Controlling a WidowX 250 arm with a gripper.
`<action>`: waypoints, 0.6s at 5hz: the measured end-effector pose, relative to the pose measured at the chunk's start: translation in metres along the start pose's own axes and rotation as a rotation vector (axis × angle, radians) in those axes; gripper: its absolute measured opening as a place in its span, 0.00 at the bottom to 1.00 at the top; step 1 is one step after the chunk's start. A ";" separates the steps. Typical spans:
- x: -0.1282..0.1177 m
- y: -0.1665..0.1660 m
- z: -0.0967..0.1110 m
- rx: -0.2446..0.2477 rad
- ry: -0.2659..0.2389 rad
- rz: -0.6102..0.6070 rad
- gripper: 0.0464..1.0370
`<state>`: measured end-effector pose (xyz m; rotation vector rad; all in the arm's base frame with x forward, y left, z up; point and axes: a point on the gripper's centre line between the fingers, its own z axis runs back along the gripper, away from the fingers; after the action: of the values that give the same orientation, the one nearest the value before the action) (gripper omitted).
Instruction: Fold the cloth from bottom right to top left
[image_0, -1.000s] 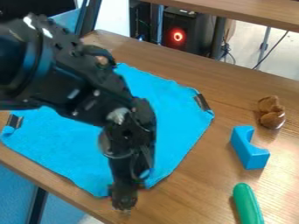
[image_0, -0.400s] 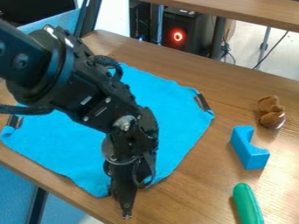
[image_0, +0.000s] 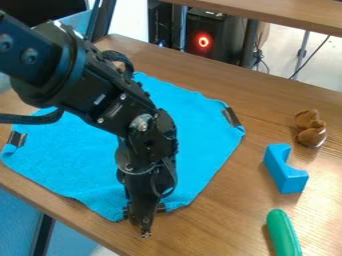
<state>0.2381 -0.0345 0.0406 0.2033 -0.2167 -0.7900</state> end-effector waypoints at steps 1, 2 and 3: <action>-0.004 0.001 0.000 -0.013 0.014 0.025 0.21; -0.008 0.000 0.008 -0.043 0.015 0.030 0.05; -0.007 0.008 0.024 -0.100 -0.003 0.060 0.01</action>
<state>0.2321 -0.0265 0.0645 0.1009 -0.1849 -0.7395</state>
